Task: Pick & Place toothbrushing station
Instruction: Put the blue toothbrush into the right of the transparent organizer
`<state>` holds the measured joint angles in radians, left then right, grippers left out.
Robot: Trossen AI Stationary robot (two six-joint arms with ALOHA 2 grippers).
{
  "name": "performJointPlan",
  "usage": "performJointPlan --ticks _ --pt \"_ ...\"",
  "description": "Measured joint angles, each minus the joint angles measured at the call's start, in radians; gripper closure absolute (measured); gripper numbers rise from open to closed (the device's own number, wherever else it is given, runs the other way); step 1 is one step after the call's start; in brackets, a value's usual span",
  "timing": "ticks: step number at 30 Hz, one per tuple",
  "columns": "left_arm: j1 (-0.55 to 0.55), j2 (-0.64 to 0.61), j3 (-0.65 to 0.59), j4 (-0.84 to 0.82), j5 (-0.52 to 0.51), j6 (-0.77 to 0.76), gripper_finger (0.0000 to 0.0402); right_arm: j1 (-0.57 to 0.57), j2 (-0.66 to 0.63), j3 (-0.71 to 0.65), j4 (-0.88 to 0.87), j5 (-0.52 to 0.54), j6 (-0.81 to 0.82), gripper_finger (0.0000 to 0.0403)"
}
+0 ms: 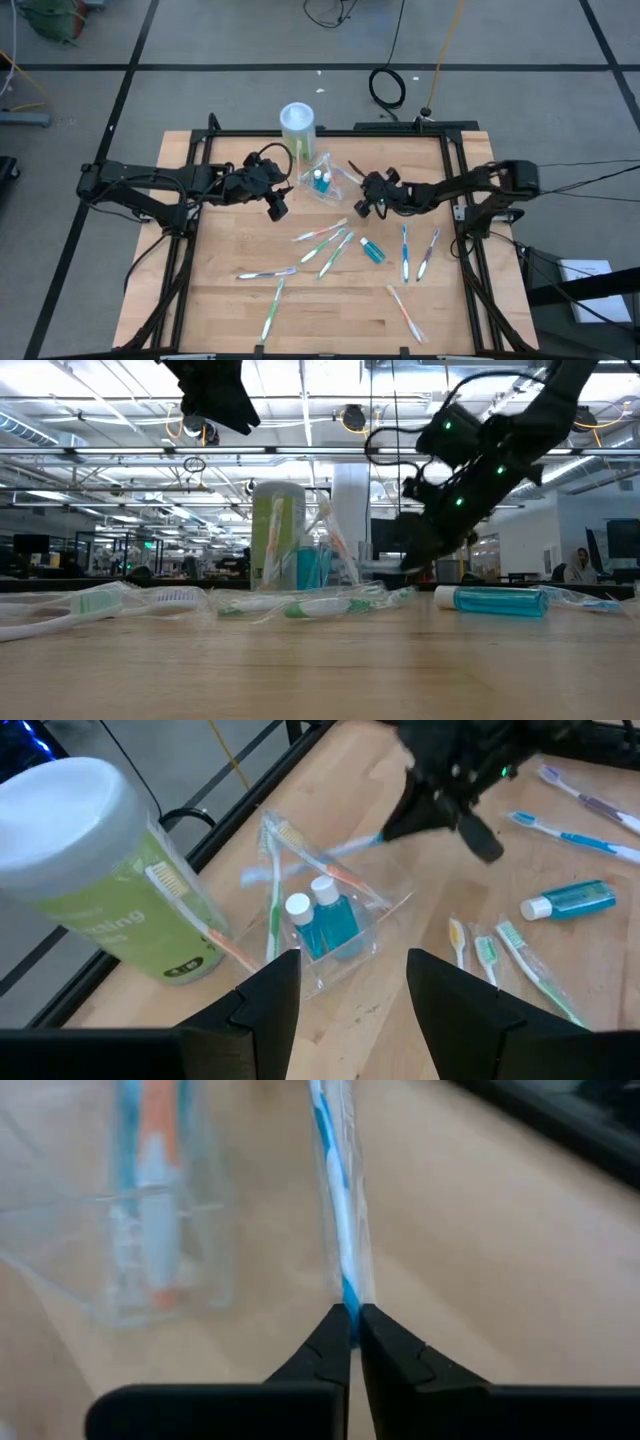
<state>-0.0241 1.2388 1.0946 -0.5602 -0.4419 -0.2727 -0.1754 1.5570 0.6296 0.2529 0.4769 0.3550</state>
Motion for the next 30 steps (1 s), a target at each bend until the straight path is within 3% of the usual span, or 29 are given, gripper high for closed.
performJointPlan --ticks 5,10,18,25,30 --pt "-0.017 0.0 0.0 0.002 0.003 -0.003 0.0211 0.034 -0.187 -0.001 -0.106 0.114 -0.031 0.04" --pt "-0.035 0.0 0.0 0.005 0.004 -0.003 0.021 0.096 -0.347 -0.001 -0.088 0.188 -0.064 0.0401" --pt "-0.044 0.023 0.0 0.099 0.003 -0.04 0.0211 0.22 -0.463 0.0 0.121 0.081 -0.249 0.0401" --pt "-0.026 0.133 0.001 0.351 -0.003 0.064 0.0211 0.274 -0.47 0.0 0.29 -0.09 -0.393 0.0401" --pt "-0.015 0.209 0.0 0.509 0.047 0.173 0.0211 0.289 -0.498 0.0 0.323 -0.085 -0.452 0.0402"
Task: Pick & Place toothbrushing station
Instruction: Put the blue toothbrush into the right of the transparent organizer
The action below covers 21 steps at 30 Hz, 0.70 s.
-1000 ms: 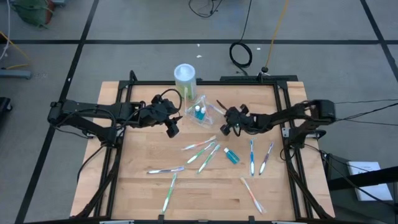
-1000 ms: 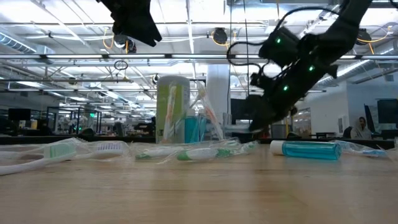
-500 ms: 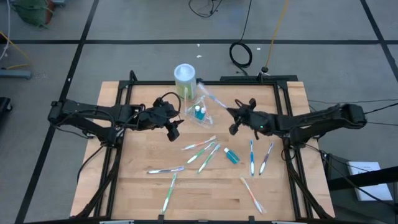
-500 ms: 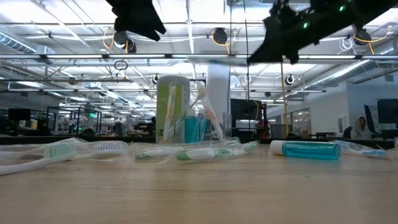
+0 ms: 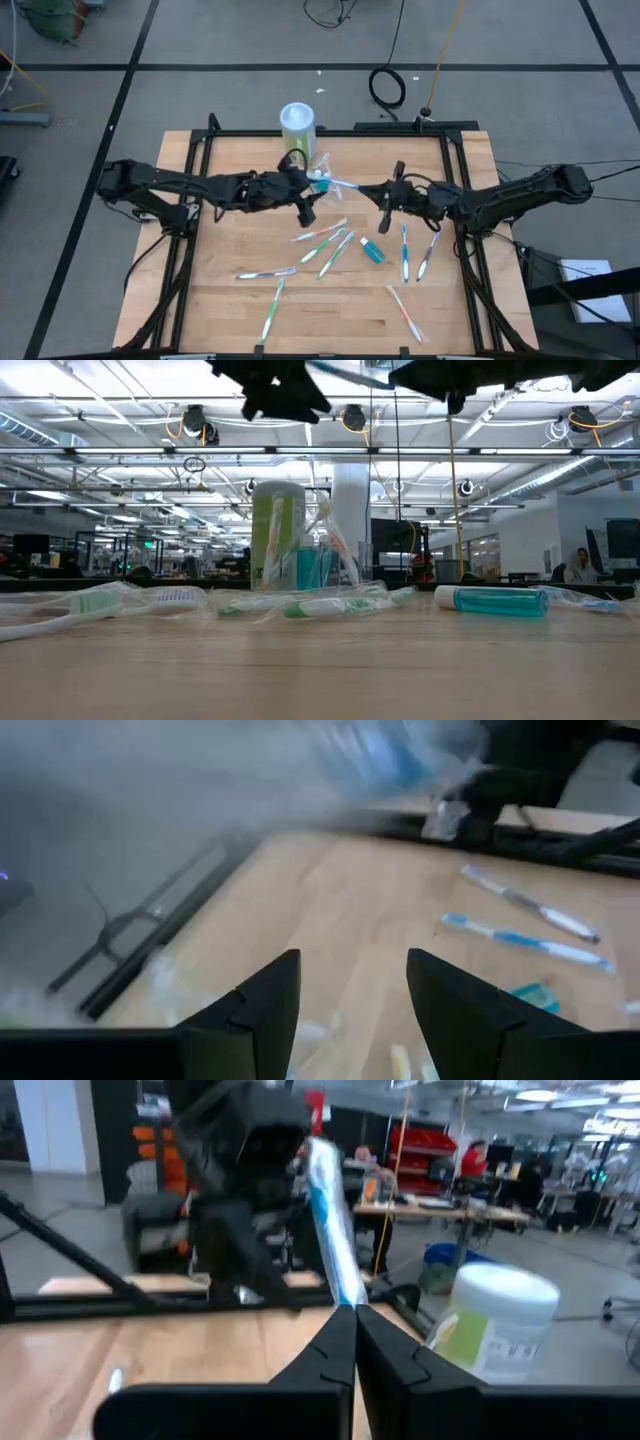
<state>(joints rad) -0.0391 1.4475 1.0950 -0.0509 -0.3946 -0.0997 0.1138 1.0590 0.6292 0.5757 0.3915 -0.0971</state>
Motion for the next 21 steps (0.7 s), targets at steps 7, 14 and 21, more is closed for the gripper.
performJointPlan --ticks 7,14,21 --pt "0.002 0.006 0.0 0.275 0.005 0.16 0.0211 0.006 -0.118 0.0 -0.055 -0.001 -0.021 0.0402" --pt "0.023 0.006 0.0 0.498 0.191 0.243 0.0211 0.006 -0.146 -0.122 0.134 -0.043 -0.021 0.0403" --pt "0.069 0.005 0.0 0.505 0.254 0.147 0.0211 0.0 -0.141 -0.188 0.262 -0.082 -0.02 0.0403"
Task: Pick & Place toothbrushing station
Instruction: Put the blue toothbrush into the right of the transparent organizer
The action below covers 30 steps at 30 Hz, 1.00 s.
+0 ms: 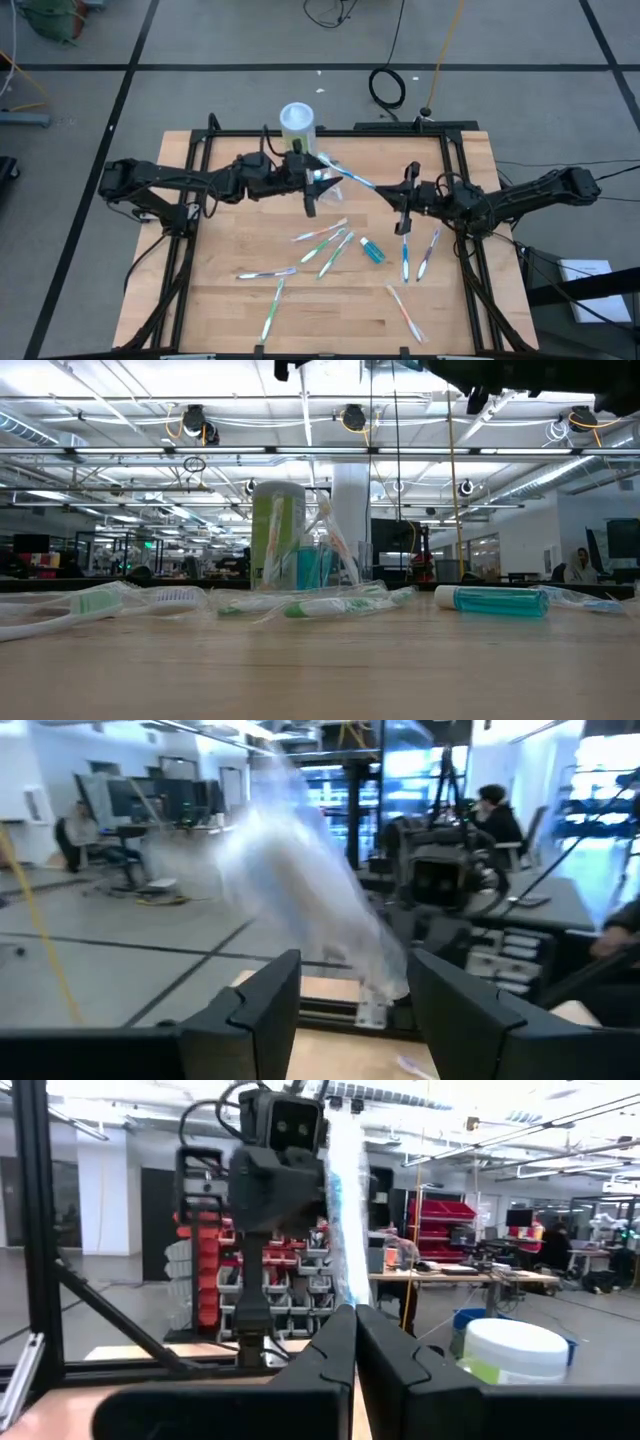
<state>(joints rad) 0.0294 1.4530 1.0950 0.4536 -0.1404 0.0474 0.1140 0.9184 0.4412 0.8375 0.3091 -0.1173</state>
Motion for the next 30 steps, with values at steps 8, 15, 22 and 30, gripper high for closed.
performJointPlan --ticks 8,15,22,30 --pt "0.021 0.0 0.0 0.024 0.049 -0.027 0.0212 -0.004 0.018 -0.001 -0.017 -0.026 0.0 0.0403" --pt "0.023 0.0 0.0 0.012 0.11 -0.049 0.029 -0.004 0.019 -0.001 -0.019 -0.022 -0.013 0.0403" --pt "0.022 0.0 0.0 -0.029 0.109 -0.071 0.0384 -0.005 0.019 -0.001 -0.068 -0.009 -0.02 0.0388" --pt "0.056 -0.008 0.02 -0.236 0.062 -0.226 0.0374 -0.004 0.005 -0.001 -0.214 0.297 -0.132 0.0322"
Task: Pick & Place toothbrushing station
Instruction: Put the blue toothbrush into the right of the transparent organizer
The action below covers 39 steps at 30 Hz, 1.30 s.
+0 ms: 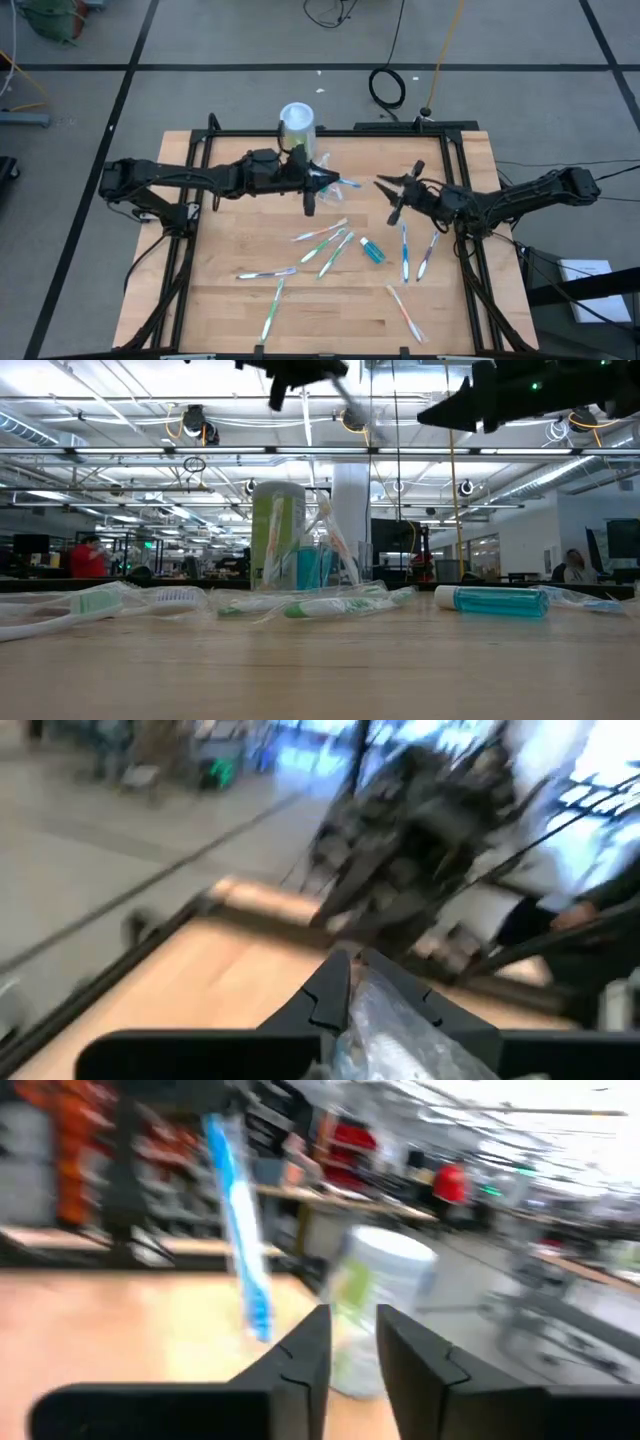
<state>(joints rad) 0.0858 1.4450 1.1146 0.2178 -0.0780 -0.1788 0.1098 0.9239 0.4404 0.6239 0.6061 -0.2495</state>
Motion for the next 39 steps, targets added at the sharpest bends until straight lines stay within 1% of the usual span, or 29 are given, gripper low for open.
performJointPlan --ticks 2,4,5,6,8,10,13,17,20,25,28,31,35,37,39 --pt "0.018 -0.004 0.056 -0.155 -0.068 -0.01 0.0375 0.0 -0.006 0.0 -0.03 0.052 -0.021 0.0304" --pt "0.036 -0.004 0.139 -0.335 -0.143 -0.016 0.0384 0.0 -0.008 0.0 -0.041 0.076 -0.028 0.0288" --pt "0.045 -0.002 0.185 -0.42 -0.161 -0.026 0.0389 -0.001 -0.008 0.0 -0.04 0.075 -0.028 0.0281" --pt "0.052 0.008 0.23 -0.486 -0.16 -0.043 0.0393 -0.003 -0.008 0.0 -0.039 0.075 -0.03 0.0275" --pt "0.067 0.024 0.31 -0.593 -0.126 -0.078 0.0394 -0.008 -0.008 0.0 -0.037 0.074 -0.044 0.0265" --pt "0.075 0.056 0.373 -0.696 -0.103 -0.097 0.0388 -0.018 -0.008 0.0 -0.034 0.074 -0.059 0.0258" --pt "0.089 0.111 0.426 -0.817 -0.09 -0.096 0.038 -0.032 -0.008 0.0 -0.023 0.074 -0.054 0.0253" --pt "0.097 0.201 0.432 -0.817 -0.063 -0.093 0.0391 -0.047 -0.008 0.0 -0.024 0.074 -0.05 0.0253" --pt "0.097 0.264 0.432 -0.789 -0.02 -0.11 0.0394 -0.051 -0.008 0.0 -0.031 0.073 -0.051 0.0254" --pt "0.101 0.338 0.431 -0.767 -0.021 -0.138 0.0372 -0.051 -0.008 0.0 -0.035 0.073 -0.051 0.0252" --pt "0.101 0.376 0.431 -0.769 -0.024 -0.142 0.0369 -0.051 -0.007 0.0 -0.039 0.073 -0.051 0.0253" --pt "0.101 0.402 0.431 -0.759 -0.046 -0.119 0.0379 -0.051 -0.007 0.0 -0.039 0.073 -0.051 0.0254" --pt "0.106 0.421 0.431 -0.738 -0.039 -0.118 0.0394 -0.051 -0.007 0.0 -0.039 0.073 -0.051 0.0252" --pt "0.105 0.419 0.431 -0.729 -0.027 -0.11 0.0395 -0.051 -0.007 0.0 -0.038 0.073 -0.051 0.0253" --pt "0.104 0.418 0.431 -0.739 -0.026 -0.108 0.0386 -0.051 -0.007 0.0 -0.039 0.073 -0.051 0.0254"
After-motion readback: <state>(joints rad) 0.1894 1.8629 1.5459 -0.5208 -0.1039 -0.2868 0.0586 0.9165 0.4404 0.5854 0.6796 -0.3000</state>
